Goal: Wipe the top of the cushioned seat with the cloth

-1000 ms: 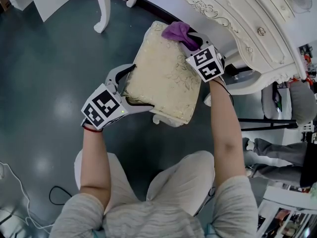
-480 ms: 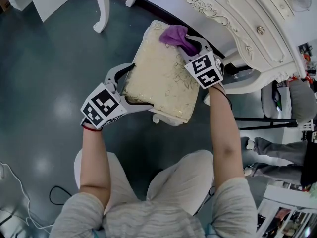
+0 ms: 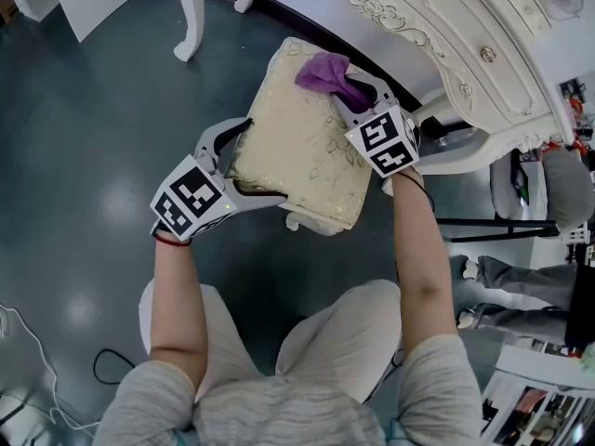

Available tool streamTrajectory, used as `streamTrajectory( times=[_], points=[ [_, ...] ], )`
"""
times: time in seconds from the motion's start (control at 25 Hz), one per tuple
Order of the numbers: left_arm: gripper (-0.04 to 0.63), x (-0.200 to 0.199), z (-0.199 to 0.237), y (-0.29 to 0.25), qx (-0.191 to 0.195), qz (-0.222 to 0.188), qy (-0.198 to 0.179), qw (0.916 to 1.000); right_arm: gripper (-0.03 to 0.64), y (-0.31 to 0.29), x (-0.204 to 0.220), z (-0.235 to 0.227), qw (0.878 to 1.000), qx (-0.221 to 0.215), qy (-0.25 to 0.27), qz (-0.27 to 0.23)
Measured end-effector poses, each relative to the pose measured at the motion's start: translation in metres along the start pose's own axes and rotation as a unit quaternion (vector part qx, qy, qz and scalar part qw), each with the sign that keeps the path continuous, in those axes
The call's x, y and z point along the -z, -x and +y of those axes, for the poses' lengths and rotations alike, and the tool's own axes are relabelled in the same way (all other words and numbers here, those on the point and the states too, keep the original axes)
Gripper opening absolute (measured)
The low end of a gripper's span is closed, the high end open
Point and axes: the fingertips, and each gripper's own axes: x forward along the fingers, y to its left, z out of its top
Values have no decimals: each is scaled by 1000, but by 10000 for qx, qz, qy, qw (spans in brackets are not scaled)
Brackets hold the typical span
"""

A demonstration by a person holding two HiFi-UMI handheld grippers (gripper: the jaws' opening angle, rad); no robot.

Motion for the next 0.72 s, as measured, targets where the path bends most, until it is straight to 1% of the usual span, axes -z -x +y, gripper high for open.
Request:
streamTrajectory(
  times=[0.48,0.72],
  points=[
    [591,0,0,0,12,-7,5,10000,114,13,-2,16,9998,-186,-28,-35],
    [591,1,0,-1,7,-18,0,10000,114,18,-7,22,9997,-216,72,-79]
  ],
)
